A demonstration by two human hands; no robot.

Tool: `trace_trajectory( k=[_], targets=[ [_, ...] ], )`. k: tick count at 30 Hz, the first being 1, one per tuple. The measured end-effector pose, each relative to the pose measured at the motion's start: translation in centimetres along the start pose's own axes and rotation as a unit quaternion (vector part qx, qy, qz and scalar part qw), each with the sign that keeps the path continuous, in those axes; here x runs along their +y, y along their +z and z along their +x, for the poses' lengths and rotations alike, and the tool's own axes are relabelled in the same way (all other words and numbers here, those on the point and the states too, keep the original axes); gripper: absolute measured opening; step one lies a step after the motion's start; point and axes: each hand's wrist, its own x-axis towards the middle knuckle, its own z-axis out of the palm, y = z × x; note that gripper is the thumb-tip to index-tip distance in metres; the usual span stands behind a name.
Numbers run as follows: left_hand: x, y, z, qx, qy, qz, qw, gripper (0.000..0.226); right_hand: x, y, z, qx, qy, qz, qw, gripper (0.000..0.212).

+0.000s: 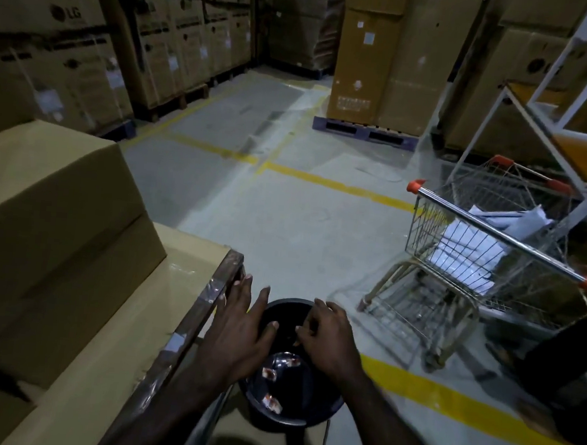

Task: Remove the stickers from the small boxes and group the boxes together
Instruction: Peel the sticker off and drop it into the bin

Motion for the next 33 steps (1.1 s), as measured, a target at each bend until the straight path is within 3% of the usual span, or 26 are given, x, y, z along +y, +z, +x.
trace_trajectory(
  k=[11,15,20,26,33],
  targets=[
    [0.8,1.2,1.5,-0.024,-0.036,-0.015,0.999,0.067,3.8,2.5,0.5,-0.071,0.014,-0.074,0.995,0.007],
    [0.9,1.4,1.8,-0.026,-0.037,-0.033,0.998,0.065,4.9,3.0,0.6,-0.093,0.022,-0.072,0.993,0.013],
    [1.0,1.5,1.9,-0.027,-0.037,-0.044,0.998,0.065,5.5,2.5,0.7,-0.097,0.023,-0.050,0.994,0.028],
    [0.9,1.6,2.1,-0.033,-0.033,-0.048,0.998,0.065,5.8,2.7,1.0,-0.103,0.023,-0.056,0.993,0.010],
    [0.6,1.5,2.0,-0.026,-0.022,-0.059,0.998,0.064,5.7,3.1,1.3,-0.098,0.047,-0.032,0.994,0.015]
  ],
)
